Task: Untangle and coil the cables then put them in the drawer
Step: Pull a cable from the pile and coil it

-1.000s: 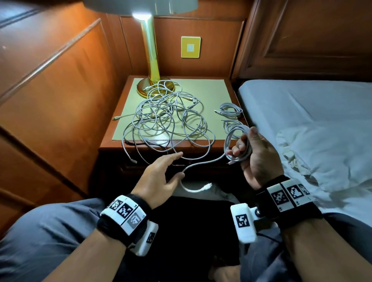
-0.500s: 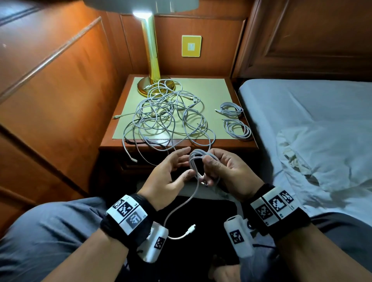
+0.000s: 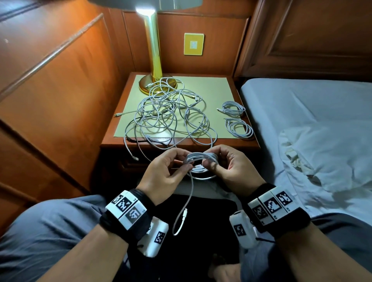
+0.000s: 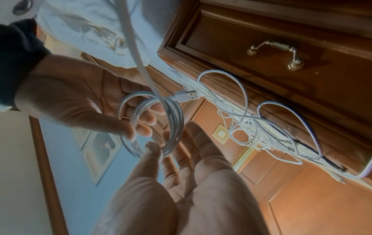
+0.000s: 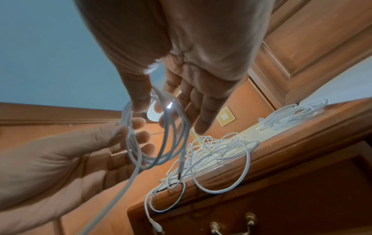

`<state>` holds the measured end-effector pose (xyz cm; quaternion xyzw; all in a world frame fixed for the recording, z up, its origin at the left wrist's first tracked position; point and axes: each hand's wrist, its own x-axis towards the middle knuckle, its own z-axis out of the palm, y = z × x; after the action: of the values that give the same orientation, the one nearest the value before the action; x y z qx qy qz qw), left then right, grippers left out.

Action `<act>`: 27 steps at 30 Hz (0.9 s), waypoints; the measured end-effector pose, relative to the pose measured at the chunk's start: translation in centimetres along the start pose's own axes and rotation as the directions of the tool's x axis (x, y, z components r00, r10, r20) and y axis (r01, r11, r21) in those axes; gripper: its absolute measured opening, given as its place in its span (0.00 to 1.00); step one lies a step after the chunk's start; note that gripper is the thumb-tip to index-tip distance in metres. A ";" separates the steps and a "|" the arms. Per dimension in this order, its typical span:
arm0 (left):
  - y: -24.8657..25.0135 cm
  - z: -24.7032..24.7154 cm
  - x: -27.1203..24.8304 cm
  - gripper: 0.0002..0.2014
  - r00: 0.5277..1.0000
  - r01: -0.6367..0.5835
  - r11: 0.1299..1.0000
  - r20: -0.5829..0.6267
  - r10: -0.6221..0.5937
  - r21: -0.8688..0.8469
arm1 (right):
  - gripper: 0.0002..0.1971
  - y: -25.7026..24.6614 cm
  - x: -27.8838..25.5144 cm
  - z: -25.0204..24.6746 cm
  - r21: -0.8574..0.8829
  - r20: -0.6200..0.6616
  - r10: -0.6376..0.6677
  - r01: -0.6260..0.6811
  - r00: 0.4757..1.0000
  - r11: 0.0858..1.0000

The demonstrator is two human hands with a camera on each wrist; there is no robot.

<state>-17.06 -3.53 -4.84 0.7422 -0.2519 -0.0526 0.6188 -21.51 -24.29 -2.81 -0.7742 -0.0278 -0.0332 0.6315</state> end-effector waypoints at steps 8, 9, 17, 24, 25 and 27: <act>-0.2 0.0 -0.1 0.15 1.000 -0.027 0.999 -0.015 0.027 0.026 | 0.14 0.6 0.1 -0.3 -0.177 0.019 -0.006 0.010 1.000 0.984; -0.1 0.1 -0.1 0.16 0.999 -0.028 0.999 -0.016 0.029 0.023 | 0.14 0.6 0.1 -0.4 -0.197 0.017 -0.005 0.008 1.000 0.980; 0.4 0.3 -0.3 0.19 0.998 -0.049 0.998 0.045 0.047 0.046 | 0.07 -0.1 -0.1 -0.5 -0.227 0.012 -0.032 0.034 0.999 0.973; 0.4 0.3 -0.2 0.14 0.996 -0.082 0.990 -0.023 0.085 0.118 | 0.15 -0.1 -0.2 -0.1 -0.128 0.007 -0.039 0.040 0.999 0.991; 0.4 0.2 -0.2 0.14 0.994 -0.083 0.987 -0.053 0.090 0.135 | 0.21 0.3 -0.1 -0.2 -0.147 -0.005 -0.024 0.023 1.000 0.989; 0.3 0.0 0.0 0.13 0.990 -0.045 0.989 -0.126 0.063 0.138 | 0.31 0.8 0.1 -0.4 -0.221 -0.037 0.040 -0.047 0.999 0.974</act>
<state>-17.14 -3.61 -4.54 0.7769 -0.2341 0.0297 0.5837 -21.38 -24.85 -3.51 -0.8396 0.0033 -0.0344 0.5421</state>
